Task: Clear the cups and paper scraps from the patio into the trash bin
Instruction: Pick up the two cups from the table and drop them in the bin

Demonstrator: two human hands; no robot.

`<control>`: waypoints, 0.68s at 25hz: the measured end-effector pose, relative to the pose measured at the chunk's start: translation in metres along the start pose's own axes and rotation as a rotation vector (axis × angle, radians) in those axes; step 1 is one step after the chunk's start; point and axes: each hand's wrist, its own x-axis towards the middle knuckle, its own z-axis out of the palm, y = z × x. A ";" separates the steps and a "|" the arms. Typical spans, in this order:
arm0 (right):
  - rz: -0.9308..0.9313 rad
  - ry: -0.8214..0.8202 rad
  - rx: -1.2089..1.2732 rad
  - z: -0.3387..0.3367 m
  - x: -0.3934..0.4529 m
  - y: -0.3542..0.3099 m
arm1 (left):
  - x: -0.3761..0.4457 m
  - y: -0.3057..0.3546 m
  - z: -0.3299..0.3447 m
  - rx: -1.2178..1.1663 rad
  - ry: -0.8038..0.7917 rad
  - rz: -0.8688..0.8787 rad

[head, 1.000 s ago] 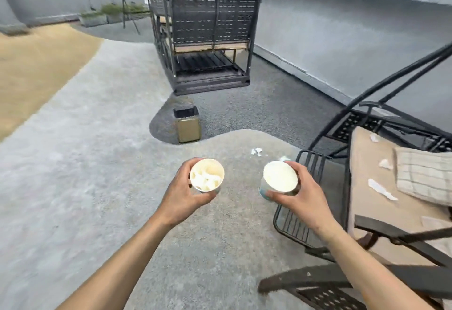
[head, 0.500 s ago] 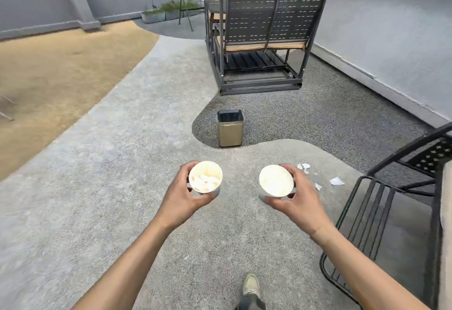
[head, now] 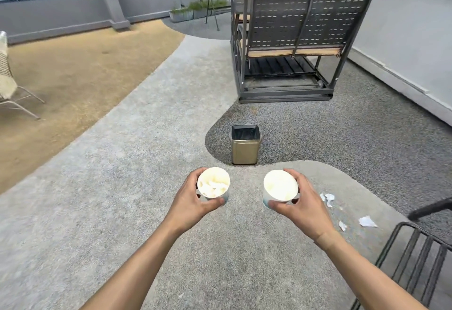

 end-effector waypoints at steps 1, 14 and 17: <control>0.006 -0.008 0.007 0.002 0.018 0.002 | 0.016 -0.002 0.001 0.002 -0.002 -0.009; 0.089 -0.014 -0.003 0.077 0.286 0.010 | 0.308 -0.058 -0.023 0.016 -0.126 0.007; 0.130 -0.003 0.002 0.089 0.337 0.012 | 0.369 -0.063 -0.024 0.040 -0.172 0.009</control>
